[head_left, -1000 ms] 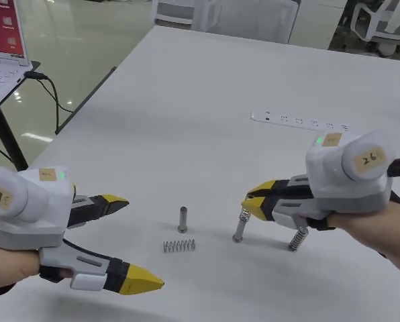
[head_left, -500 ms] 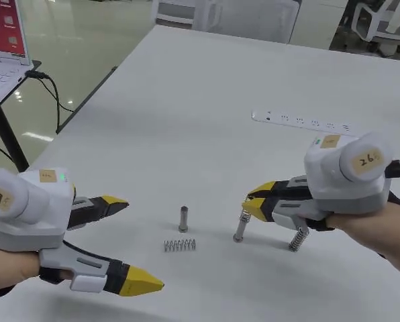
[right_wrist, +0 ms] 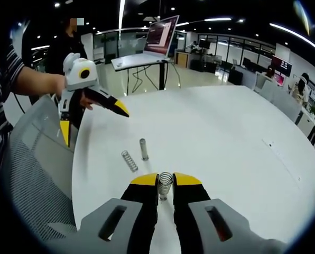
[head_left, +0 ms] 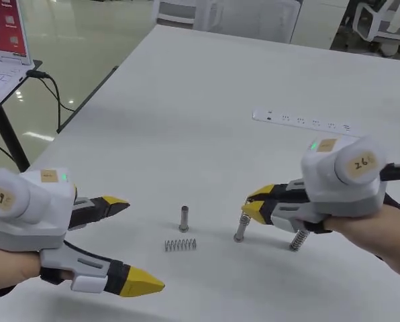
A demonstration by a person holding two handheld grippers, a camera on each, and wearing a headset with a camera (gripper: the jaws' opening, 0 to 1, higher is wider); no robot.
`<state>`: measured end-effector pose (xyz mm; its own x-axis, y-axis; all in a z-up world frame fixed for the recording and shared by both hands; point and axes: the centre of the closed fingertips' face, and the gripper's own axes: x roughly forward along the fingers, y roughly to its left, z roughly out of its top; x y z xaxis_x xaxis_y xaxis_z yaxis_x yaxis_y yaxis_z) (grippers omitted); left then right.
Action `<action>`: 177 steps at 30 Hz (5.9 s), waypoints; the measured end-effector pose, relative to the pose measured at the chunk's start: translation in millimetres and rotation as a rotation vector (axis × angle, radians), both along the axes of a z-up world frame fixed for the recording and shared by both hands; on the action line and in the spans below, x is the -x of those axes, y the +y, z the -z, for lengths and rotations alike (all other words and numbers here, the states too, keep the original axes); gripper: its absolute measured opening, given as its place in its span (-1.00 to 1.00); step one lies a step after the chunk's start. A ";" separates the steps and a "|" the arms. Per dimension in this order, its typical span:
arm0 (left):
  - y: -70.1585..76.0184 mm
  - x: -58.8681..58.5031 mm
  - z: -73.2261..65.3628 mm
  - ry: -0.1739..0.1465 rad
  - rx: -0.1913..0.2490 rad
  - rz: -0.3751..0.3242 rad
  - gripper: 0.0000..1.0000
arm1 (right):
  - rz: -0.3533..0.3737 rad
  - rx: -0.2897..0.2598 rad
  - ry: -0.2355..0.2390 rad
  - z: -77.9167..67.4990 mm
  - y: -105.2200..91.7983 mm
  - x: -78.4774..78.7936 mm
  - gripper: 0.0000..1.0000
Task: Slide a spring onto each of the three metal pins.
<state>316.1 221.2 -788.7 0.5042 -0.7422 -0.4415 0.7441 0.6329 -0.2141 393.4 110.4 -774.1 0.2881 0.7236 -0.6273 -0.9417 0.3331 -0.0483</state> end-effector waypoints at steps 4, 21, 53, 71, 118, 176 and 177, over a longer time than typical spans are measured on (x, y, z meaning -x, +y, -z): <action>0.4 0.2 0.5 0.003 0.000 -0.001 0.96 | -0.003 0.017 0.003 8.0 0.2 0.3 -0.86; 0.0 1.9 2.5 0.008 -0.004 0.002 0.95 | -0.001 0.084 0.026 41.4 -4.2 3.5 -0.85; 1.5 -13.3 -11.8 -0.019 -0.011 0.010 0.94 | -0.012 0.080 -0.011 34.9 -6.6 3.9 -0.74; 10.0 -13.8 -5.1 -0.006 -0.023 -0.011 0.93 | -0.007 0.021 -0.068 6.8 -14.5 14.3 -0.73; 13.5 -2.9 0.9 0.000 -0.041 -0.005 0.93 | -0.313 0.157 -0.121 37.8 57.6 54.4 -0.76; -3.8 11.2 5.6 0.030 -0.060 0.063 0.82 | -0.353 0.222 -0.070 44.4 37.3 59.9 -0.85; -4.6 11.9 5.6 0.032 -0.061 0.069 0.79 | -0.352 0.223 -0.077 42.7 34.3 60.7 -0.85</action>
<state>304.2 216.5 -794.2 0.4378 -0.7460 -0.5018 0.7798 0.5929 -0.2011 332.7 144.7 -816.8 0.0992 0.6349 -0.7662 -0.9870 -0.0353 -0.1570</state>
